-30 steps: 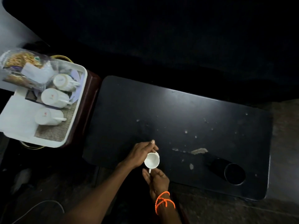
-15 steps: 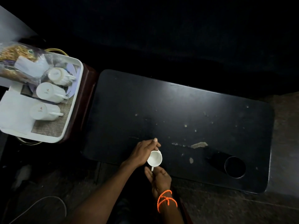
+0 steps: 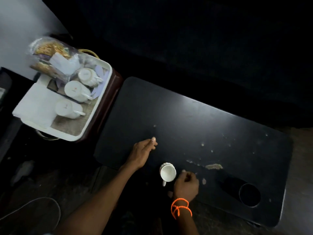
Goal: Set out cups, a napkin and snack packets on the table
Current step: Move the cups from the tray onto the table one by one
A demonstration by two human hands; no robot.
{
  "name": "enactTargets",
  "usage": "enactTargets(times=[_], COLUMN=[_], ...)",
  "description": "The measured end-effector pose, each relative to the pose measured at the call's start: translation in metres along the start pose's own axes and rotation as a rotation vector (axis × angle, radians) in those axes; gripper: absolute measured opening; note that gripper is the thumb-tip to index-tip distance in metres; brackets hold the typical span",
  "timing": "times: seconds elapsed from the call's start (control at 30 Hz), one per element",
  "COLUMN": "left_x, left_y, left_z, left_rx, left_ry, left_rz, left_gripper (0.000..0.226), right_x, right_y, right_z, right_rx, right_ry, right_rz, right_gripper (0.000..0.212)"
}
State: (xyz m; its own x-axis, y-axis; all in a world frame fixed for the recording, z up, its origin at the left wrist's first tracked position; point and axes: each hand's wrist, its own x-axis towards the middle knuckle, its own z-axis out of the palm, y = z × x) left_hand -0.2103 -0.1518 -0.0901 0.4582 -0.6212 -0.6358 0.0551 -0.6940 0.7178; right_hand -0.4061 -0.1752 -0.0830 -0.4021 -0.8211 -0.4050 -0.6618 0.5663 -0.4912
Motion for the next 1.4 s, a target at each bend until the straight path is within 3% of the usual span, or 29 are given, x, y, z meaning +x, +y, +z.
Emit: enactTargets(times=[0.13,0.37,0.5,0.63,0.7,0.83,0.97,1.2,1.4], left_x=[0.006,0.021,0.019,0.025,0.031,0.046,0.051,0.045,0.036], left_y=[-0.002,-0.008,-0.008,-0.010,-0.010,-0.016,-0.016,0.005,0.037], left_z=[-0.051,-0.150,-0.203,-0.251,-0.267,-0.287,-0.288,-0.281,-0.252], left_rx=[-0.088,-0.199,-0.114,0.057,0.049,-0.048,-0.271,-0.342,-0.312], left_ry=[0.170,0.490,0.787,1.011,1.017,0.795,0.764,0.920,0.852], left_rz=[0.001,0.036,0.115,0.116,0.095,0.005,-0.037,0.171,0.324], left_gripper=[0.061,0.071,0.060,0.044,0.034,0.043,0.040,0.031,0.023], right_x=[-0.011,-0.083,-0.124,-0.152,-0.157,-0.163,-0.165,-0.156,-0.126], right_y=[-0.075,-0.186,-0.224,-0.254,-0.264,-0.269,-0.266,-0.266,-0.260], right_z=[0.030,0.112,0.159,0.192,0.201,0.214,0.218,0.198,0.162], right_rx=[0.009,0.026,-0.045,-0.208,-0.283,-0.350,-0.261,0.182,0.505], right_ry=[-0.003,-0.330,-0.623,-0.814,-0.813,-0.766,-0.791,-0.812,-0.972], right_rz=[-0.410,-0.893,-1.040,-1.114,-1.184,-1.311,-1.289,-0.981,-0.528], right_gripper=[0.013,0.009,0.011,0.028,0.033,0.027,0.019,0.020,0.021])
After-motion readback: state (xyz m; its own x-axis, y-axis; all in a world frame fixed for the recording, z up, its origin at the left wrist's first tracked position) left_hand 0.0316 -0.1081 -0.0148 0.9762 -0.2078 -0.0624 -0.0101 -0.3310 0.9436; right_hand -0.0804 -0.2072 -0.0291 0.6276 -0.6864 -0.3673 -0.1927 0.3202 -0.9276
